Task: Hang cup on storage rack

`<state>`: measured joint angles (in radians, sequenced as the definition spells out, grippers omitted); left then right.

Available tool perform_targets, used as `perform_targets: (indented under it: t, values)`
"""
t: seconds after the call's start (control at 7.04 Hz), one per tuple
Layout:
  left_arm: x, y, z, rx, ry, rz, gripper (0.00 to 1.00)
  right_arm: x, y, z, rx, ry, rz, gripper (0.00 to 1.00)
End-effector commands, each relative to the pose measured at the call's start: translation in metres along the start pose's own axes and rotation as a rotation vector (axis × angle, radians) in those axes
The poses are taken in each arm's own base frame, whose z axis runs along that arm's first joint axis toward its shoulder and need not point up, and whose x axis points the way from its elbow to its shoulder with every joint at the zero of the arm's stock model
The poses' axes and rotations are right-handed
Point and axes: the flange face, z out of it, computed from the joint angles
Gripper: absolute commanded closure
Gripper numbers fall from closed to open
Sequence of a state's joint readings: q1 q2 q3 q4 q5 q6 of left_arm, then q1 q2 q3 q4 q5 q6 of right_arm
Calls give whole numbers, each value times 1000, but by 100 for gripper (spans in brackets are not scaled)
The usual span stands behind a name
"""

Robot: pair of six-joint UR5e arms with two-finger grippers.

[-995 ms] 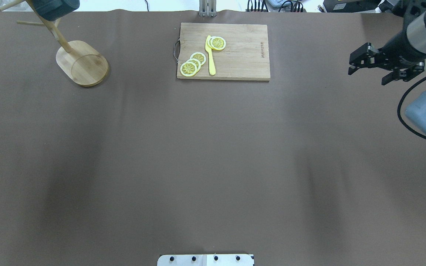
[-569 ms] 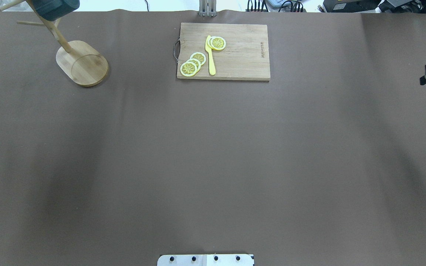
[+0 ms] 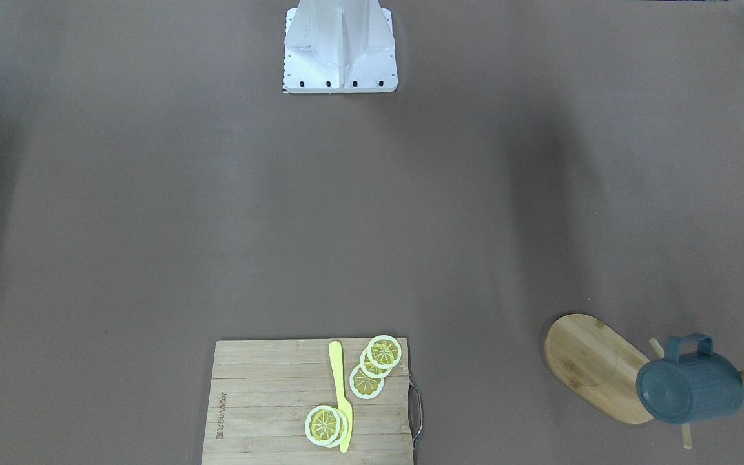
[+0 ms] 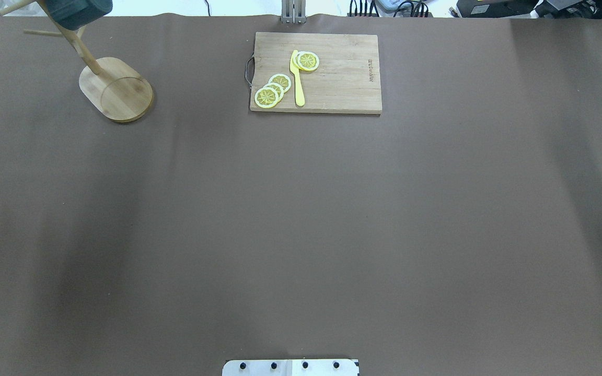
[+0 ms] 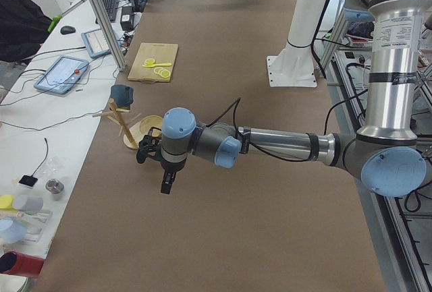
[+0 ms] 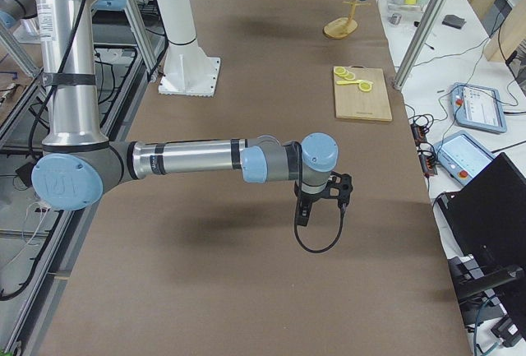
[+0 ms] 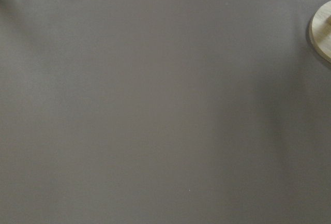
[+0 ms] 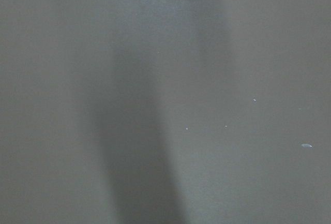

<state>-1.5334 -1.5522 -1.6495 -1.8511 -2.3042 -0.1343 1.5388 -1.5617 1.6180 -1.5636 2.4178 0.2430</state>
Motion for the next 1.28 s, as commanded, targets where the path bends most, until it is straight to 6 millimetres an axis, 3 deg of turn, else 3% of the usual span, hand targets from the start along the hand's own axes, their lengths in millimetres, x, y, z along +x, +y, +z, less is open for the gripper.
perform_targets:
  t: [0.0,0.28,0.57,1.14]
  values:
    - [-6,13,7,-28,20,32,2,37,6,-4,11,-5,28,0]
    - [-6,12,3,-19,20,32,2,20,3,-17,28,-10,11,0]
    - [-7,16,1,-18,21,29,2,11,13,-27,50,-4,-14,0]
    - [-11,26,5,-32,19,18,2,10,13,-25,47,2,-18,0]
